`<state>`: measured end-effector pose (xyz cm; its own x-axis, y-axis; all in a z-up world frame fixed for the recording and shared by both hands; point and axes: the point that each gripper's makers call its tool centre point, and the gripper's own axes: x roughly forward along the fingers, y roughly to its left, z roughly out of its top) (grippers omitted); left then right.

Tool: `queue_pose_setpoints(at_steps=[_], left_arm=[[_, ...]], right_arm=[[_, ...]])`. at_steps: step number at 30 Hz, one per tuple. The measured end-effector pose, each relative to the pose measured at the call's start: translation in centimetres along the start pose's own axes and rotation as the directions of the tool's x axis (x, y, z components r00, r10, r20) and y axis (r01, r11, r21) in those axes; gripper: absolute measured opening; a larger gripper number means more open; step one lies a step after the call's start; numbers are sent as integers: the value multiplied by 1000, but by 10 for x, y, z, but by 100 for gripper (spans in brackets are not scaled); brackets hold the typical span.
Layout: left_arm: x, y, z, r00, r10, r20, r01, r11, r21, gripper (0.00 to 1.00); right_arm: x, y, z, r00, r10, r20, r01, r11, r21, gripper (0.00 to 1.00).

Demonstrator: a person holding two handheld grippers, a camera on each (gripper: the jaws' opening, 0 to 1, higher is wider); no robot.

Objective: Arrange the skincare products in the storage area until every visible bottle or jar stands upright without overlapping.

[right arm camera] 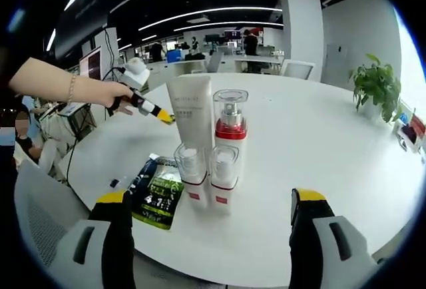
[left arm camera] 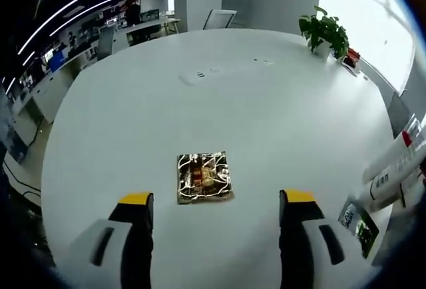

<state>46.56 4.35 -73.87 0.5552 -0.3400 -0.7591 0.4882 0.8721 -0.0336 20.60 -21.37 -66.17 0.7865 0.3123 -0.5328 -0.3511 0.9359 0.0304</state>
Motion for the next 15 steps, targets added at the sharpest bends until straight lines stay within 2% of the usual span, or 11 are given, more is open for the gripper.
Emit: queue_pose_setpoints(at_steps=[2, 4, 6, 8, 11, 15], left_arm=[[10, 10, 2, 1000, 5, -5, -5, 1000, 9, 70], [10, 9, 3, 1000, 10, -8, -10, 1000, 19, 69], [19, 17, 5, 1000, 13, -13, -13, 999, 30, 67], [10, 7, 2, 1000, 16, -22, -15, 999, 38, 67], [8, 5, 1, 999, 24, -29, -23, 999, 43, 67], [25, 17, 3, 999, 18, -41, -16, 999, 47, 64]], right_arm=[[0, 0, 0, 1000, 0, -2, 0, 1000, -2, 99], [0, 0, -1, 1000, 1, -5, -1, 1000, 4, 99], [0, -1, -1, 1000, -4, -3, 4, 1000, 8, 99], [0, -2, -2, 1000, -6, -6, 6, 1000, 8, 99], [1, -3, -2, 1000, -8, -6, 8, 1000, 11, 99], [1, -2, -3, 1000, -5, -11, 5, 1000, 14, 99]])
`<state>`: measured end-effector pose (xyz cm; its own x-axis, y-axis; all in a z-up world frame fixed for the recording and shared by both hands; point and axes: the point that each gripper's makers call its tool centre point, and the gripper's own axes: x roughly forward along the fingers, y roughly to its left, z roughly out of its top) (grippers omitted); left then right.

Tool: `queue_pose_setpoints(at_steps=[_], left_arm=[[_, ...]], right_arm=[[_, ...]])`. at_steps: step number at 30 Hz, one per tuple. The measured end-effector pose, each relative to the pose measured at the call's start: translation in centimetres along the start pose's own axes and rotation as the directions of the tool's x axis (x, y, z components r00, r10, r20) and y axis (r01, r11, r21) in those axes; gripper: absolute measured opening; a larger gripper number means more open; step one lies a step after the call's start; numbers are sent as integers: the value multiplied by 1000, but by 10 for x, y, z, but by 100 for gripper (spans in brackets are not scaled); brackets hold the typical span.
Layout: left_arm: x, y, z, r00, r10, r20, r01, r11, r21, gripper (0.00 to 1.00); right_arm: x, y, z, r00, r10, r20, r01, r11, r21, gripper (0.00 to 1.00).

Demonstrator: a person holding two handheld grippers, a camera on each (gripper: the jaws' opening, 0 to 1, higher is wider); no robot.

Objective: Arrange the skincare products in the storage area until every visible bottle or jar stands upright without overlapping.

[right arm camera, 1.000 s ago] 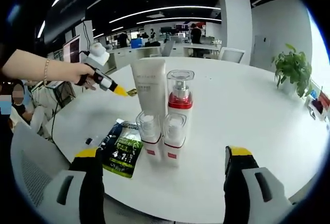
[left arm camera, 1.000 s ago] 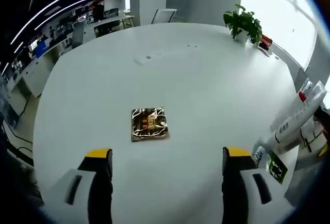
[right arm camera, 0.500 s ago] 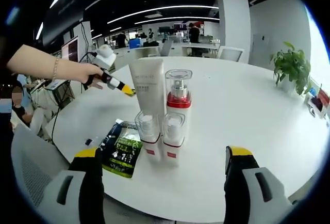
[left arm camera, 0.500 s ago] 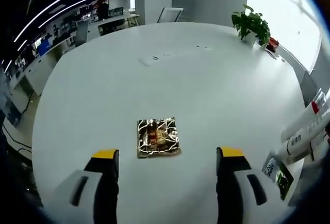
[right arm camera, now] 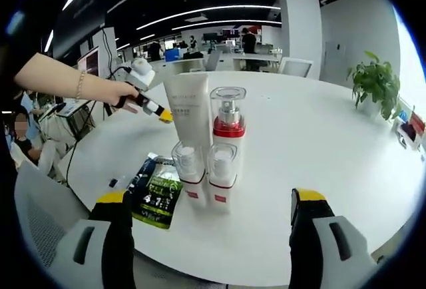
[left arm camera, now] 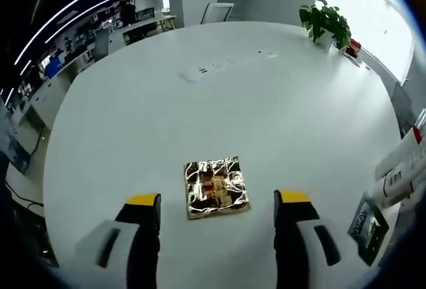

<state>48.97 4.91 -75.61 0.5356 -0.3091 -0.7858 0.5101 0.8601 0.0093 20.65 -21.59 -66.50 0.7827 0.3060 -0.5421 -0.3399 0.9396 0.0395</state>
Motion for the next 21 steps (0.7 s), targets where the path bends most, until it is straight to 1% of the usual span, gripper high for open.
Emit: queue_pose_setpoints(at_steps=[1, 3, 5, 12, 13, 14, 15, 16, 18, 19, 20, 21], left_arm=[[-5, -5, -1, 1000, 1, -2, -1, 1000, 3, 64], [-2, -4, 0, 1000, -3, -6, 3, 1000, 11, 63], [-5, -7, -1, 1000, -4, -9, 4, 1000, 16, 63], [8, -1, -4, 999, -9, -32, 10, 1000, 29, 60], [0, -8, -6, 999, -11, -33, 12, 1000, 27, 60], [-2, -10, -6, 999, -12, -34, 13, 1000, 27, 60], [12, 1, -5, 999, -14, -35, 15, 1000, 27, 60], [15, 3, -5, 999, -15, -36, 16, 999, 27, 60], [12, 0, -6, 999, -16, -40, 18, 999, 32, 60], [10, -3, -6, 999, -13, -33, 13, 999, 29, 60], [11, -2, -6, 999, -14, -36, 15, 999, 30, 60], [18, 5, -4, 999, -14, -33, 15, 999, 33, 59]], right_arm=[[0, 0, 0, 1000, 0, -1, 0, 1000, 0, 99], [0, 0, 0, 1000, 0, -3, 0, 1000, -1, 99], [0, 0, 0, 1000, -2, -5, 2, 1000, 0, 99], [1, -2, -2, 1000, -6, -10, 6, 1000, 5, 98], [1, -2, -2, 1000, -6, -10, 6, 1000, 5, 98], [1, -2, -2, 1000, -6, -9, 6, 1000, 6, 98], [1, -2, -2, 1000, -7, -9, 7, 1000, 7, 98], [1, -2, -2, 1000, -9, -9, 9, 1000, 8, 98], [0, -3, -2, 1000, -15, -7, 15, 1000, 10, 98], [0, -3, -2, 1000, -17, -7, 17, 1000, 12, 98], [0, -4, -2, 1000, -18, -7, 18, 1000, 13, 98], [0, -4, -2, 1000, -19, -8, 19, 1000, 12, 98]])
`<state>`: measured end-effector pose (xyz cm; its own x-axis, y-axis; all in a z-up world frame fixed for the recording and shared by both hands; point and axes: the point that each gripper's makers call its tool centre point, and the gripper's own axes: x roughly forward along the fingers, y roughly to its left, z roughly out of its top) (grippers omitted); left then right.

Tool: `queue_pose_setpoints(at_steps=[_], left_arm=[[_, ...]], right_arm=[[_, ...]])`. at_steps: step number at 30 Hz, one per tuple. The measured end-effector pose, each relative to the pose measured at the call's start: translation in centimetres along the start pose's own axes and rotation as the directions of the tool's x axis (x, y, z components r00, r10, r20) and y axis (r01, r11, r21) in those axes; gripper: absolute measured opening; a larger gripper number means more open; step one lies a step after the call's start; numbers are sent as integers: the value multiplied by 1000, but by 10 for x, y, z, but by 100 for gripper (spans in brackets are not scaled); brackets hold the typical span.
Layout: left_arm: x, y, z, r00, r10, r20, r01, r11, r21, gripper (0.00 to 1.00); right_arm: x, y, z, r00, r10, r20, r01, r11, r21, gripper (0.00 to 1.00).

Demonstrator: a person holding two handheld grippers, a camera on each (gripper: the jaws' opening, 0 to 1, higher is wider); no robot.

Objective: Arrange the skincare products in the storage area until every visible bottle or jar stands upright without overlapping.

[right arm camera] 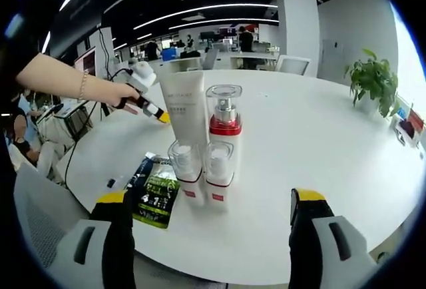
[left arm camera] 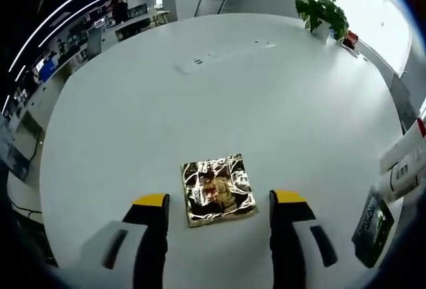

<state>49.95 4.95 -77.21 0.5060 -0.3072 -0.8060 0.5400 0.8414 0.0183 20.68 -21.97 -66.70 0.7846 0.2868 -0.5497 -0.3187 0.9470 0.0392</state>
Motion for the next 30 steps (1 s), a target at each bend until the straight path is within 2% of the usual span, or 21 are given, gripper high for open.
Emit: queue_pose_setpoints(at_steps=[4, 11, 14, 20, 24, 27, 28, 30], left_arm=[[-3, -1, 2, 1000, 1, 12, -1, 1000, 30, 60], [-2, -13, 8, 999, -45, 19, 43, 995, 92, 40], [-5, -14, 4, 999, -45, 18, 44, 996, 82, 39], [-14, -22, 1, 999, -52, 12, 50, 992, 112, 39], [-10, -10, 7, 998, -64, 27, 61, 992, 115, 39], [-26, -21, 10, 997, -66, 48, 60, 991, 119, 39], [-17, -13, 13, 996, -69, 53, 62, 990, 123, 39], [-23, -12, 12, 996, -68, 56, 59, 988, 142, 39]], right_arm=[[1, 0, 0, 1000, 3, -3, -3, 1000, -3, 98], [1, 0, -1, 1000, 0, -4, 0, 1000, 2, 98], [1, 0, 0, 1000, -1, -3, 1, 1000, 1, 98], [1, 0, 0, 1000, 1, -3, -1, 1000, 0, 98], [1, 0, 0, 1000, 1, -2, -1, 1000, 2, 98], [1, 1, 0, 1000, 4, -2, -4, 1000, 0, 98], [1, 1, 1, 1000, 5, -1, -5, 1000, -1, 98], [1, 1, 1, 1000, 7, 0, -7, 1000, -2, 98]])
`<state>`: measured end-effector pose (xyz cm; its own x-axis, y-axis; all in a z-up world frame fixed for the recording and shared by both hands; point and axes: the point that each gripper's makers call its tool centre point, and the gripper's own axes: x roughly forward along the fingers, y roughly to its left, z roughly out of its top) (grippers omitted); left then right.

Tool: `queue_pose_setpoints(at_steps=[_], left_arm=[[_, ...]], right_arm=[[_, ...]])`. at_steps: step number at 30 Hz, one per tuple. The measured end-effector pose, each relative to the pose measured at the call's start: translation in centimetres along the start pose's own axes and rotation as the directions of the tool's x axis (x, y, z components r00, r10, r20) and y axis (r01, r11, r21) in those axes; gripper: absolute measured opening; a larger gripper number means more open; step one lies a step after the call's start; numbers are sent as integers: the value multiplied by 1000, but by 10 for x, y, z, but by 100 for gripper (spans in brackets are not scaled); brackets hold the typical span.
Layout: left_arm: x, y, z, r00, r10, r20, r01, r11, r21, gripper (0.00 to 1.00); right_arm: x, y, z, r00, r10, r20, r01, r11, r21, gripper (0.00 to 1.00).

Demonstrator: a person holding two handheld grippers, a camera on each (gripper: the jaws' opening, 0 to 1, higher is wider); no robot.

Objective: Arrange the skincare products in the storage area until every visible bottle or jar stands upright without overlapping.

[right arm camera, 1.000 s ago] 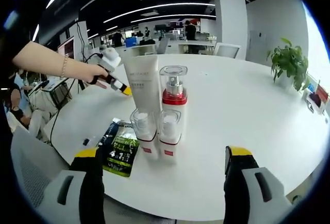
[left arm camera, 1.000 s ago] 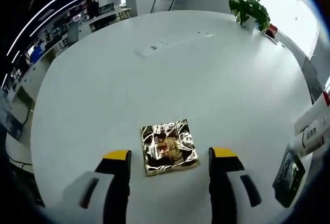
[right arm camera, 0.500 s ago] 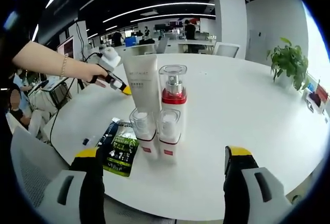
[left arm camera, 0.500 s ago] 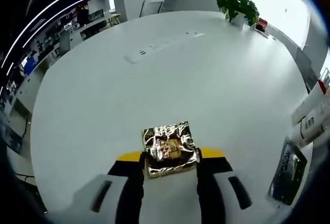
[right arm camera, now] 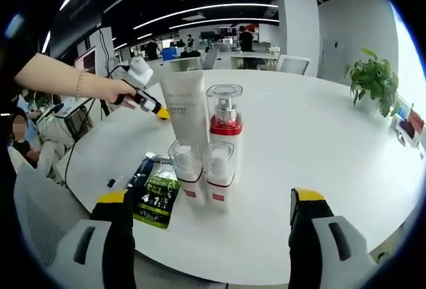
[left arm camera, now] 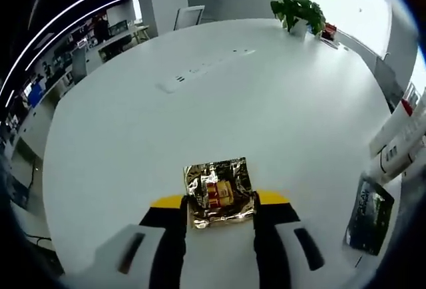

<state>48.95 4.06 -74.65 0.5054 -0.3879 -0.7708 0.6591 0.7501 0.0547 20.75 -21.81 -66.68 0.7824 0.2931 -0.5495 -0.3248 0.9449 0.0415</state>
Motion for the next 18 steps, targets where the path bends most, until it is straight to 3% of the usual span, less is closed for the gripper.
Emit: queue_pose_setpoints(at_steps=[4, 6, 16, 18], left_arm=[[-2, -1, 4, 1000, -15, 15, 14, 999, 31, 39], [-13, -12, 6, 999, -25, 21, 24, 999, 46, 39], [-37, -21, 13, 997, -58, 47, 51, 991, 126, 39], [-48, -40, 13, 997, -64, 51, 56, 988, 143, 39]], right_arm=[[0, 1, 1, 1000, 5, 7, -5, 1000, 4, 98], [-1, 1, 2, 1000, 8, 14, -8, 1000, 5, 99], [-2, 5, 7, 999, 27, 40, -26, 1000, -6, 100], [-5, 5, 12, 997, 30, 70, -30, 1000, -7, 100]])
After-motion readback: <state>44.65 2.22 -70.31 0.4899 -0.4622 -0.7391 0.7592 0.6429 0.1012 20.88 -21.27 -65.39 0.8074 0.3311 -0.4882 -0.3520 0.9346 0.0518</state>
